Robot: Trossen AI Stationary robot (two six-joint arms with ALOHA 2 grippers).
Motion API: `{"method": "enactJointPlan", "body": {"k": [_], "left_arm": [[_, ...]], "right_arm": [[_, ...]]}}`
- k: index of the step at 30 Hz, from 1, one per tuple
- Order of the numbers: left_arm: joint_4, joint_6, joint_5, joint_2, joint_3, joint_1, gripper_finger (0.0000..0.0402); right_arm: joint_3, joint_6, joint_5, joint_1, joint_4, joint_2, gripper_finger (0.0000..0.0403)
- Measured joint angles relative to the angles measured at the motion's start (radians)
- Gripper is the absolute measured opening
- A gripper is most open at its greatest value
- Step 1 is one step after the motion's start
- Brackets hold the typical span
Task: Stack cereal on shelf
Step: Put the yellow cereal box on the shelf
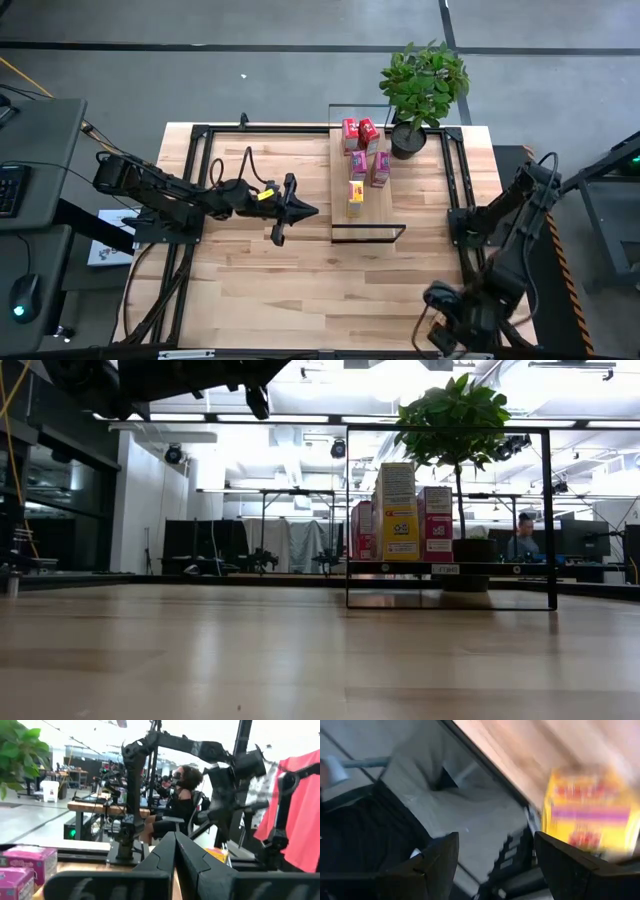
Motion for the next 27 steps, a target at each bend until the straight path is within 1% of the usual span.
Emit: {"method": "enactJointPlan", "body": {"k": [1, 5, 9, 10, 13, 18, 21, 25, 27], "left_arm": [[0.009, 0.000, -0.005, 0.000, 0.000, 0.000, 0.0000], [0.008, 0.002, -0.010, 0.000, 0.000, 0.000, 0.0000], [0.009, 0.002, -0.010, 0.000, 0.000, 0.000, 0.0000], [0.009, 0.002, -0.010, 0.000, 0.000, 0.000, 0.0000], [0.008, -0.006, -0.010, 0.000, 0.000, 0.000, 0.0000], [0.008, -0.025, -0.010, 0.000, 0.000, 0.000, 0.0000], [0.008, -0.025, -0.010, 0.000, 0.000, 0.000, 0.0000], [0.008, -0.025, -0.010, 0.000, 0.000, 0.000, 0.0000], [0.007, -0.025, -0.010, 0.000, 0.000, 0.000, 0.0000]], "right_arm": [[0.000, 0.045, -0.016, 0.016, 0.005, 0.012, 0.0251], [0.000, 0.206, -0.026, 0.084, 0.010, 0.044, 0.0251], [0.000, 0.359, -0.030, 0.138, -0.028, 0.073, 0.0251], [0.000, 0.377, -0.033, 0.148, -0.036, 0.081, 0.0251], [0.000, 0.371, -0.035, 0.166, -0.054, 0.111, 0.0251], [0.000, 0.247, -0.033, 0.174, -0.054, 0.158, 0.0251], [0.000, 0.203, -0.035, 0.180, -0.051, 0.196, 0.0251], [0.000, 0.189, -0.039, 0.192, -0.026, 0.252, 0.0251], [0.000, 0.170, -0.057, 0.194, -0.025, 0.270, 0.0251]]}}
